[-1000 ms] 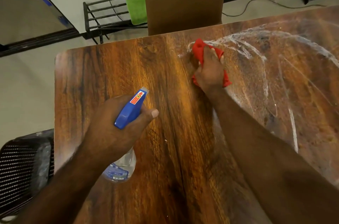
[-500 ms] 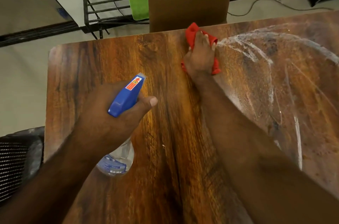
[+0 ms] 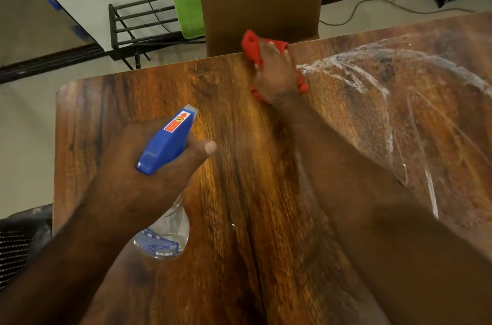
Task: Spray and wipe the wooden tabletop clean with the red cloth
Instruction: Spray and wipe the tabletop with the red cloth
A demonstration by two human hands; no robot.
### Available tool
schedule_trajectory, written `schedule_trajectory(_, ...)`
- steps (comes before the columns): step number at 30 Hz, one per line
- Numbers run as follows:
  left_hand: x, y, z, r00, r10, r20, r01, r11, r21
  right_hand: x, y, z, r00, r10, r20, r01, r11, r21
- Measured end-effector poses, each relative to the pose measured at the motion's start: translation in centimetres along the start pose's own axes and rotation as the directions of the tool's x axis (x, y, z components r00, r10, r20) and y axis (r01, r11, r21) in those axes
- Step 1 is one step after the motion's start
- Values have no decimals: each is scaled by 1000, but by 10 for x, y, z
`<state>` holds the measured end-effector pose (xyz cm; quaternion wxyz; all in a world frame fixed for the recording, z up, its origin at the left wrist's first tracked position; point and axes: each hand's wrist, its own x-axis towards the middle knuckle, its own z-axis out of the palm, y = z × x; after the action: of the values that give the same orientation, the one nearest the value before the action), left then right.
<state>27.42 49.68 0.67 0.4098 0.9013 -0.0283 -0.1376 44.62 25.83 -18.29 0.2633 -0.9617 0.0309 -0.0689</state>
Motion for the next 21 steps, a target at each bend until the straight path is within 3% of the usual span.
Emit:
schedule_trajectory(5,-4,-8,0,1000,-5,6,5,1000,27,1,85,-43,977,196,-80,-195,981,16)
schedule_trajectory(9,-11,-11,-1,1000,-5,2,5,998,66,-25,58,-28,967,227,-115,-236,969,-74)
schedule_trajectory(13,-20,-1,9,999,26,46,-27,999,29,-80,3,-7,998,-2,69,9,995,-100)
schedule_trajectory(16,-24,9,19,996,71,48,-69,997,-46,-103,17,-14,974,-153,166,164,985,-52)
schedule_trajectory(21,-33,18,29,989,105,103,-94,989,-112,-103,105,-78,986,155,-57,-158,986,-58)
